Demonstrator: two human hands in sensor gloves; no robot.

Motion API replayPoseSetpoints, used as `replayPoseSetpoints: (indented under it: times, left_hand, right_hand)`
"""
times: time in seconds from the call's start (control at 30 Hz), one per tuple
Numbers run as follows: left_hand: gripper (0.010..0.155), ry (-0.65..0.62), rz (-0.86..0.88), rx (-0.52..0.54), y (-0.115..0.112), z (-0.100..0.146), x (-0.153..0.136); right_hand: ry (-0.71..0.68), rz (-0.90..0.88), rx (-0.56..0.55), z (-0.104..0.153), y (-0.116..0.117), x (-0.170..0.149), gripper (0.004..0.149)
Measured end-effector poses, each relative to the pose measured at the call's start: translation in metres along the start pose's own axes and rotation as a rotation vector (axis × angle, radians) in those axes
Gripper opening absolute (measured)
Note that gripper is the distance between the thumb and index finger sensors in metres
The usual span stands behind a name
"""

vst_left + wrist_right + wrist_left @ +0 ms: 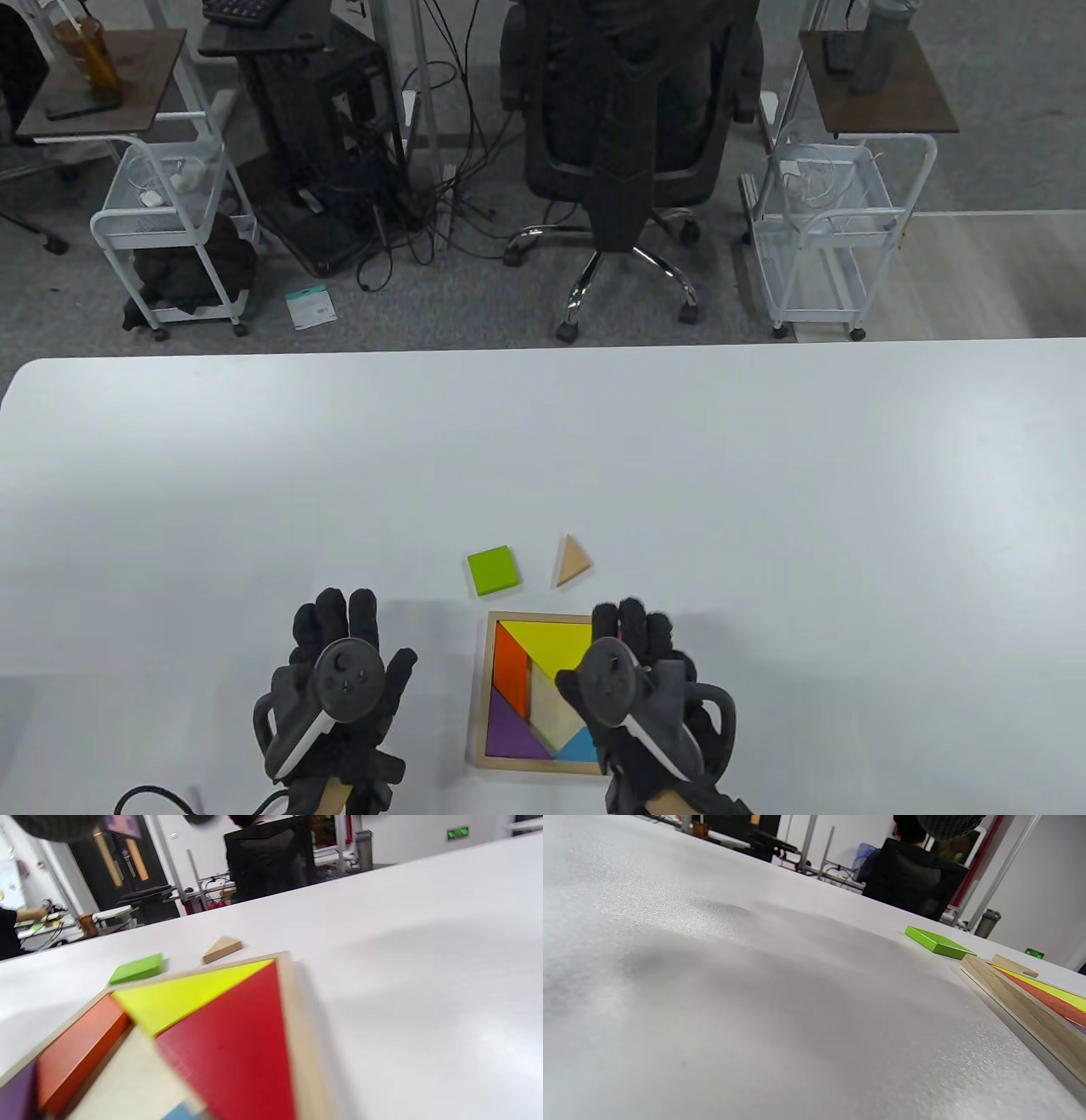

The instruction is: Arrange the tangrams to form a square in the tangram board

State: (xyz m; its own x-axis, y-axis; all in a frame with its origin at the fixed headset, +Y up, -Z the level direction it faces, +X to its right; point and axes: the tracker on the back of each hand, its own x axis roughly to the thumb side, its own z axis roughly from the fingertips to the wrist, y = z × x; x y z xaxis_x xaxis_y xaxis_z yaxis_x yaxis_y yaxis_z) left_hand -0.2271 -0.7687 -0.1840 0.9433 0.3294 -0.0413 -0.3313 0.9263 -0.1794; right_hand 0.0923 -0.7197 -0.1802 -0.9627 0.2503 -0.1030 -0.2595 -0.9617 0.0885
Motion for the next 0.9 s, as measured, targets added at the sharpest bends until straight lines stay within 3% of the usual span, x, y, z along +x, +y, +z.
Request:
replayPoseSetpoints:
  times: [0.13,0.27,0.57,0.73,0.9]
  left_hand:
    - [0.078,0.006,-0.024,-0.021,-0.004,0.0,0.002]
    - [0.078,0.006,-0.043,-0.045,-0.007,-0.001,0.003]
    - [0.081,0.038,-0.078,-0.079,-0.009,-0.006,0.004]
    - [0.085,-0.038,-0.064,-0.103,0.003,-0.028,0.023]
    - [0.088,-0.182,-0.128,-0.188,0.014,-0.075,0.071]
  right_hand:
    - [0.135,-0.034,0.035,-0.014,0.002,-0.044,0.085]
    - [0.174,-0.078,0.082,-0.017,0.012,-0.066,0.085]
    - [0.193,-0.065,0.07,-0.019,0.013,-0.065,0.086]
    - [0.182,-0.069,0.076,-0.021,0.013,-0.063,0.086]
    - [0.185,-0.079,0.085,-0.021,0.014,-0.065,0.086]
